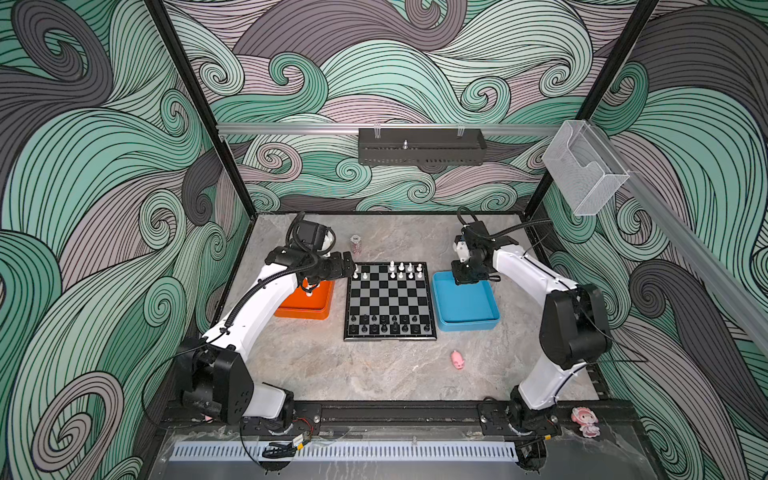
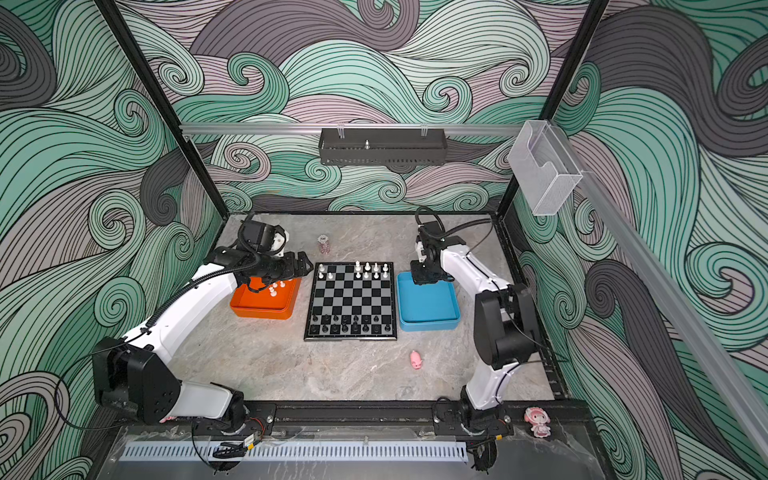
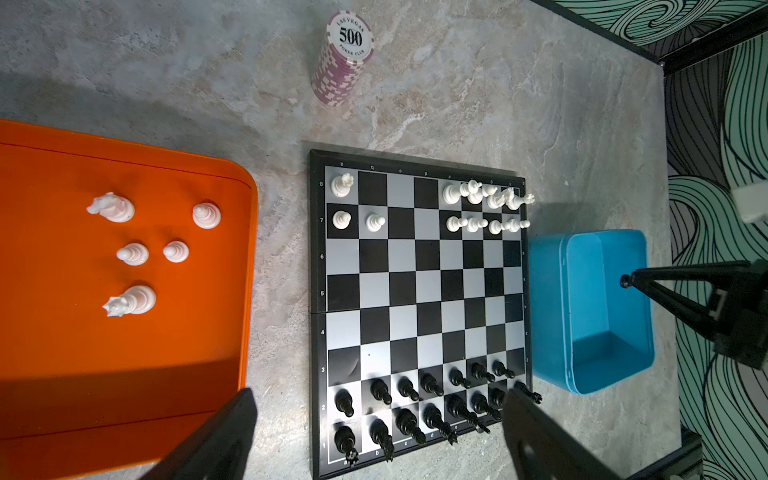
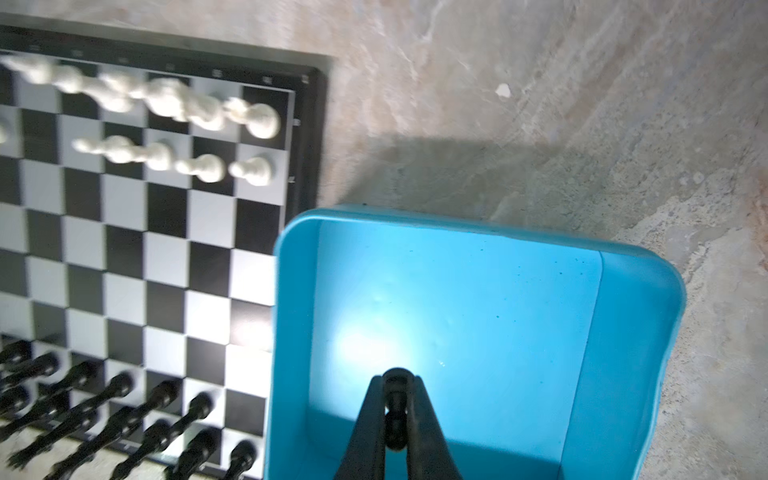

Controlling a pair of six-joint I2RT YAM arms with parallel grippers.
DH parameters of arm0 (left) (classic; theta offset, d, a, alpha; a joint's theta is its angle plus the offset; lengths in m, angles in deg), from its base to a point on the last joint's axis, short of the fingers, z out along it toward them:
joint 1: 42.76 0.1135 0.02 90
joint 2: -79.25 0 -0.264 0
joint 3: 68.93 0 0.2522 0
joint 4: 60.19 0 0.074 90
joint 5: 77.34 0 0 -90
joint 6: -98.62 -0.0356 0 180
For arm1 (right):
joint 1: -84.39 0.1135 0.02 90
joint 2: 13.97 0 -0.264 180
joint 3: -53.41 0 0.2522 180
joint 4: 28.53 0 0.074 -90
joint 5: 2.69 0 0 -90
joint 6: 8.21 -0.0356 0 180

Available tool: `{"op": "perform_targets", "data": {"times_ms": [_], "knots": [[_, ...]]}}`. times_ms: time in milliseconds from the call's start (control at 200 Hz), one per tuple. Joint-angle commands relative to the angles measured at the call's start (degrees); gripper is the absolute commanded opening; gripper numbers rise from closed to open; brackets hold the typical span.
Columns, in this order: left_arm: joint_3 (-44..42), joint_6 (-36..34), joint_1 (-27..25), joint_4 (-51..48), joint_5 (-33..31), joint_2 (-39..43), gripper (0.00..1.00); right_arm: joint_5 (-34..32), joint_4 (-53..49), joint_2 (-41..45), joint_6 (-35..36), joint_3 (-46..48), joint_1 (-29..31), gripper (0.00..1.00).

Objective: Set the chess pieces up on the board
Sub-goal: 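Lift the black pawn with the right gripper and carry it over the board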

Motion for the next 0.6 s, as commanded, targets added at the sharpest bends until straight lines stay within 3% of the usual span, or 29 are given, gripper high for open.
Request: {"op": "perform_targets", "data": {"times_ms": [0, 290, 595], "knots": [[1.0, 0.8, 0.4, -1.3, 0.8, 1.8, 0.94, 0.5, -2.6, 3.0, -1.0, 1.8, 4.0, 0.11], [0.5, 1.0, 0.5, -1.5, 0.7, 3.0, 0.94, -0.1, -0.2, 5.1, -6.3, 7.0, 14.6, 0.11], [-0.2, 1.1, 0.5, -1.2, 1.1, 3.5, 0.94, -1.3, 2.4, 2.1, -10.6, 9.6, 19.6, 0.11]]}}
